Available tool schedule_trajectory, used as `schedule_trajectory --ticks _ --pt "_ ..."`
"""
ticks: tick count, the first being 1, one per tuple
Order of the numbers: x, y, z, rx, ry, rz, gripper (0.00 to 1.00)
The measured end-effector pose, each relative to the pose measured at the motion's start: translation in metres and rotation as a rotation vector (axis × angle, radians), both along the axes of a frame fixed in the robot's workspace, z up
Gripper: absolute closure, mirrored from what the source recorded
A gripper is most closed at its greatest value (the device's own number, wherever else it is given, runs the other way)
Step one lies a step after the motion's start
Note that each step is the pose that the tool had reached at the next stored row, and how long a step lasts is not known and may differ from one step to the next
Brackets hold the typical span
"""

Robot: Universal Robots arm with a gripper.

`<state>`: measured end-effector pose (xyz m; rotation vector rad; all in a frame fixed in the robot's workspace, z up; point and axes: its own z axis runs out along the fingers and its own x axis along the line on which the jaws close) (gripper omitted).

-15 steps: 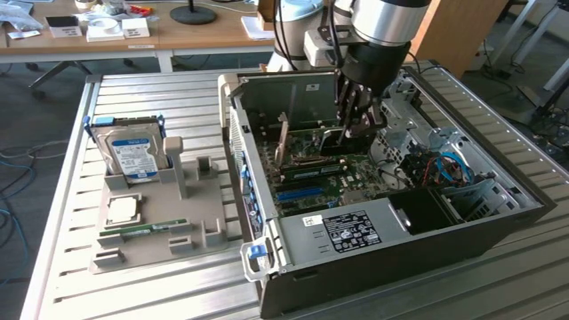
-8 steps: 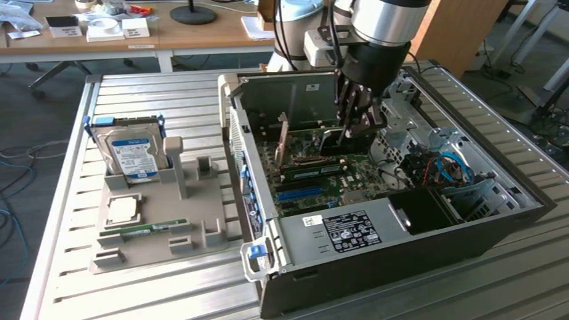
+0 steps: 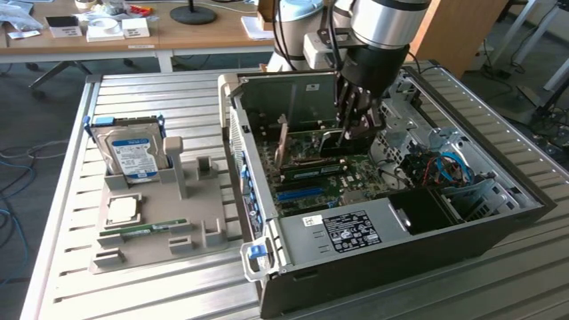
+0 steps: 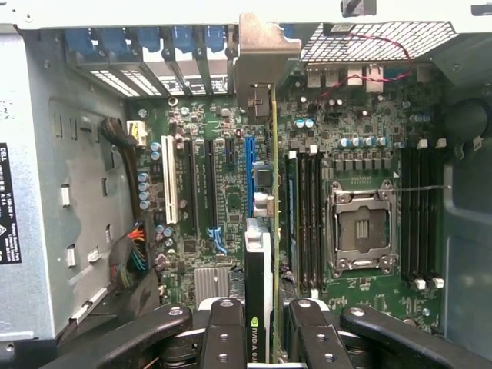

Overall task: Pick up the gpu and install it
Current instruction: 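Insert the gpu into the slot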

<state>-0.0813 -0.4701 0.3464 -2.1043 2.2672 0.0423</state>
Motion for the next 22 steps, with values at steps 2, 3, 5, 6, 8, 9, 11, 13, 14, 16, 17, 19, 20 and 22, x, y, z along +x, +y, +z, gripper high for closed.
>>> schedule_trajectory --ticks 2,3,5,6,8,9,11,13,14,16,17,19,20,22 --pt "0.000 0.0000 -0.0011 -0.0001 0.0001 0.000 0.73" --pt "0.000 0.0000 -0.0011 -0.0002 0.0001 0.000 0.73" --pt "0.000 0.0000 -0.0012 -0.0001 0.0000 0.000 0.73" --pt "0.000 0.0000 -0.0012 -0.0002 0.0000 0.000 0.73" --pt "-0.001 0.0000 -0.0022 0.0002 -0.0002 0.000 0.73" --pt "-0.002 0.0000 -0.0034 0.0002 -0.0002 0.000 0.73" --pt "-0.002 0.0000 -0.0068 -0.0001 0.0000 0.000 0.73" --pt "-0.002 0.0000 -0.0104 0.0000 0.0000 0.000 0.73" --pt "-0.003 0.0000 -0.0122 -0.0002 0.0001 0.000 0.73" --pt "-0.003 0.0000 -0.0159 -0.0001 0.0000 0.000 0.73" --pt "-0.004 0.0000 -0.0170 -0.0001 0.0000 0.000 0.73" --pt "-0.004 0.0000 -0.0176 -0.0003 0.0001 0.000 0.73" --pt "-0.004 0.0000 -0.0176 -0.0003 0.0002 0.000 0.73" --pt "-0.004 0.0000 -0.0177 -0.0002 0.0001 0.000 0.73"
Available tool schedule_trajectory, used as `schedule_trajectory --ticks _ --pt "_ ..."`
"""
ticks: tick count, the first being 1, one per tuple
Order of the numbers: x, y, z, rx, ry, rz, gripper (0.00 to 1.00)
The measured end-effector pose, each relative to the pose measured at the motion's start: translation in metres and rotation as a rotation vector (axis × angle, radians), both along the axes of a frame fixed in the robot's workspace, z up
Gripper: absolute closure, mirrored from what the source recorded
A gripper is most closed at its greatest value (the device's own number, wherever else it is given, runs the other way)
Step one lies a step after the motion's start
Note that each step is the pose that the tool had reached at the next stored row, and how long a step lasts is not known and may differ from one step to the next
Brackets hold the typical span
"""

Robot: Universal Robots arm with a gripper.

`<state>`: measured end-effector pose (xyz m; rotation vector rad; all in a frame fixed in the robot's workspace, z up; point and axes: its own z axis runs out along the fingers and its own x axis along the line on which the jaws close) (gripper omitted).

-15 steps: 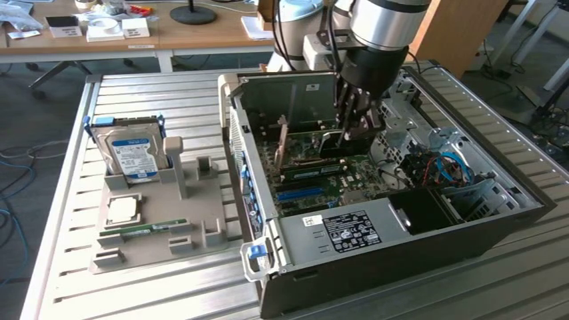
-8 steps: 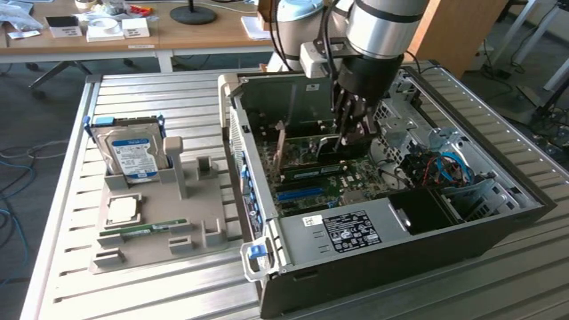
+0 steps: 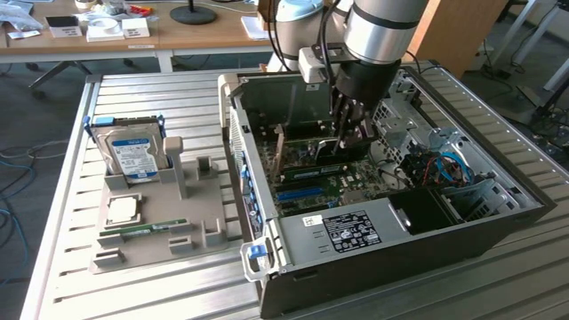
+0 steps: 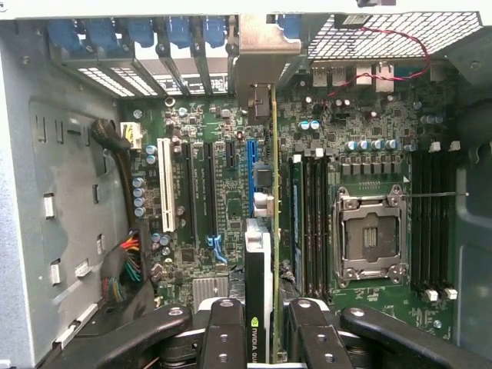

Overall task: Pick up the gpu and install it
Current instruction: 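Insert the gpu into the slot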

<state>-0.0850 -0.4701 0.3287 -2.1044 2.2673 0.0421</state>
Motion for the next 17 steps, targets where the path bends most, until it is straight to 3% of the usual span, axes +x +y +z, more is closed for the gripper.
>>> schedule_trajectory --ticks 11,17 --pt "0.0000 0.0000 -0.0001 0.0000 0.0000 0.000 0.73" --pt "-0.0028 0.0000 -0.0048 0.0002 -0.0001 0.000 0.73"
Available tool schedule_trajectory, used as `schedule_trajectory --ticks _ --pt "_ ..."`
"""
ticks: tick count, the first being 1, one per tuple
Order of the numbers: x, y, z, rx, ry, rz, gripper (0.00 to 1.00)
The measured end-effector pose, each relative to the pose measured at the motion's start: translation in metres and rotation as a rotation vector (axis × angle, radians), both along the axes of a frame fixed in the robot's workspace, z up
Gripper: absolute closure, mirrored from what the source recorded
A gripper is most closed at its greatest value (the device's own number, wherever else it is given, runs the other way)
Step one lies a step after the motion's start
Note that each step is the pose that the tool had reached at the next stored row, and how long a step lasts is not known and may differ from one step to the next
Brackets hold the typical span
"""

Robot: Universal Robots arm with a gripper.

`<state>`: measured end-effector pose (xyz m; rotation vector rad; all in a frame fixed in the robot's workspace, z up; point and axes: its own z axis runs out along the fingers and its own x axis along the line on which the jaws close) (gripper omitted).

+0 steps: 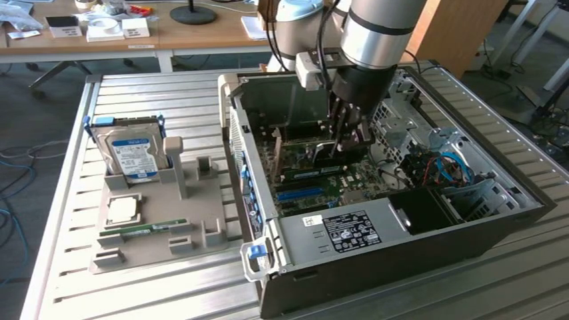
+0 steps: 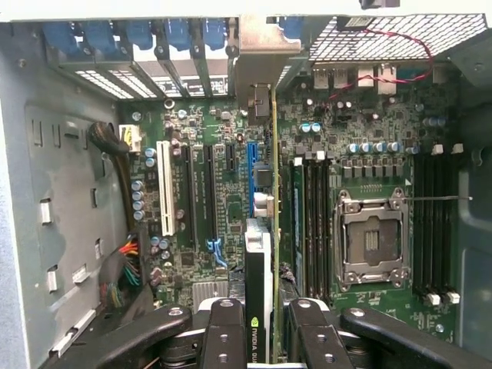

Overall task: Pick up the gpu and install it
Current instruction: 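Insert the gpu into the slot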

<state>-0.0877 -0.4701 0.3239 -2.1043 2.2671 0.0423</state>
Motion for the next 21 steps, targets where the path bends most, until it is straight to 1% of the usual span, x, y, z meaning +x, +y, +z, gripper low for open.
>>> schedule_trajectory --ticks 1,2,4,10,21 --pt "0.000 0.0000 -0.0050 -0.0001 0.0000 0.000 0.73" --pt "-0.004 0.0002 -0.0075 -0.0002 0.0001 0.000 0.73" --pt "-0.005 0.0003 -0.0177 0.0000 0.0000 0.000 0.73" --pt "-0.005 0.0003 -0.0194 0.0001 -0.0001 0.000 0.73" --pt "-0.005 0.0003 -0.0368 -0.0005 0.0001 0.000 0.73"
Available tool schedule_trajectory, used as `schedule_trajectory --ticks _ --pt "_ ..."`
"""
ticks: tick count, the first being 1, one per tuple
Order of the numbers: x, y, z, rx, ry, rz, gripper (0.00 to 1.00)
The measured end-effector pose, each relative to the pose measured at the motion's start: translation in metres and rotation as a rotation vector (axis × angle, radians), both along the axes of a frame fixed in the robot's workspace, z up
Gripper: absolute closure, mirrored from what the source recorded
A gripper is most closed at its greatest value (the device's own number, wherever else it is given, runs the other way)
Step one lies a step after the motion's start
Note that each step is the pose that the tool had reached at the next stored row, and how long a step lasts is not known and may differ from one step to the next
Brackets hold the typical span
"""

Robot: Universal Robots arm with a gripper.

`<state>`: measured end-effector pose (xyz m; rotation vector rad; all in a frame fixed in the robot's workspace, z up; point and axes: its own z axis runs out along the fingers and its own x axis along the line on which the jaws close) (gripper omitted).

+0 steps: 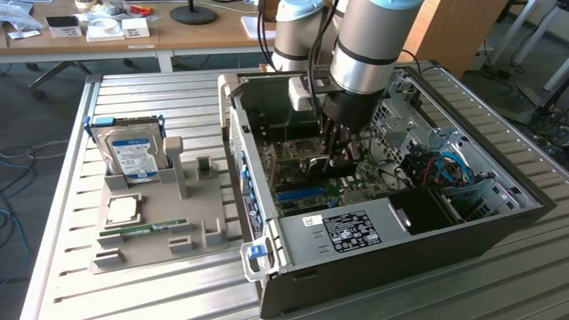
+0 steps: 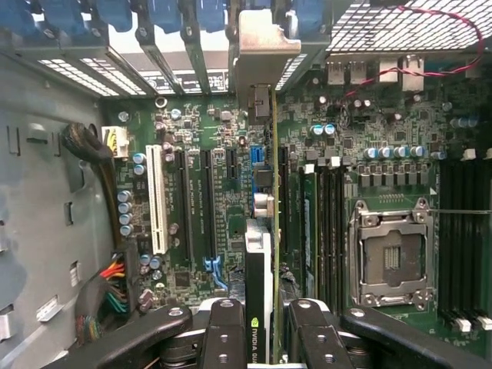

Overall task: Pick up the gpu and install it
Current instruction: 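Insert the gpu into the slot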

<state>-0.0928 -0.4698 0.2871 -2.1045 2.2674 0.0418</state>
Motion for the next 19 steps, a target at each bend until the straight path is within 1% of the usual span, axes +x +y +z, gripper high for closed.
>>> schedule_trajectory --ticks 19 --pt "-0.0090 0.0002 -0.0053 0.0001 -0.0001 0.000 0.73"
